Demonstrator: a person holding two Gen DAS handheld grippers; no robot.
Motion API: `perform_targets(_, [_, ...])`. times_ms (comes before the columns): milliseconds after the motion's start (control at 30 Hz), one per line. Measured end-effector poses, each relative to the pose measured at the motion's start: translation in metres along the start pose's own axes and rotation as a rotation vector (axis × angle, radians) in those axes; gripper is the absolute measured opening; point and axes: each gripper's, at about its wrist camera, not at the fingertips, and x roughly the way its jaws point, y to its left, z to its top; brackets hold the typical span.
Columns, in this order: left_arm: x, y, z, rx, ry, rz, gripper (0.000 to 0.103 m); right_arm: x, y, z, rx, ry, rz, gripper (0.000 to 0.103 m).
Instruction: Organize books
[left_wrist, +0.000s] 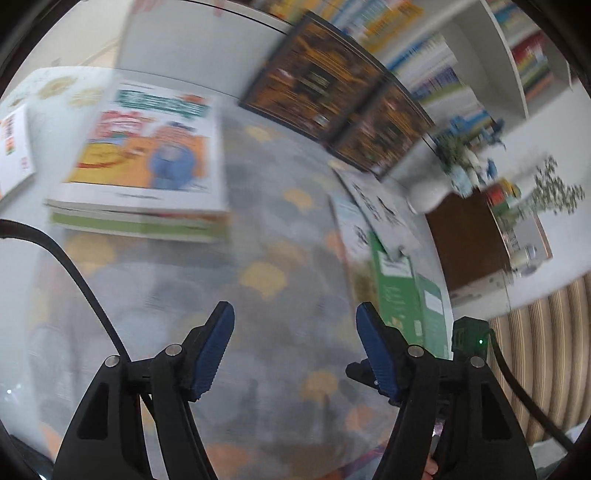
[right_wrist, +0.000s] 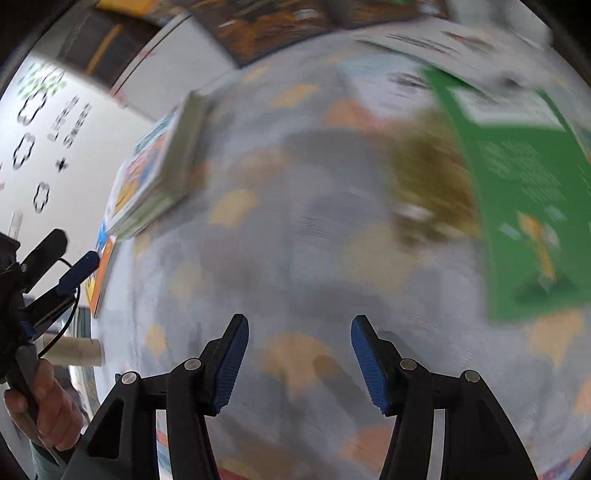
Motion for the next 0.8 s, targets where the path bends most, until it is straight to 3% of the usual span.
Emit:
perform_targets(233, [0.040, -0.072, -0.017, 0.059, 0.063, 0.008, 0.067, -0.046, -0.072, -0.006, 0.088, -0.048, -0.020, 0.056])
perform_targets(400, [0.062, -0.120, -0.026, 0.119, 0.076, 0.021, 0.067, -0.071, -0.111, -0.005, 0.118, -0.080, -0.027, 0.063])
perform_targets(800, [0.108, -0.179, -0.016, 0.103, 0.066, -0.024, 0.067, -0.105, -0.178, 0.038, 0.117, -0.097, -0.049, 0.064])
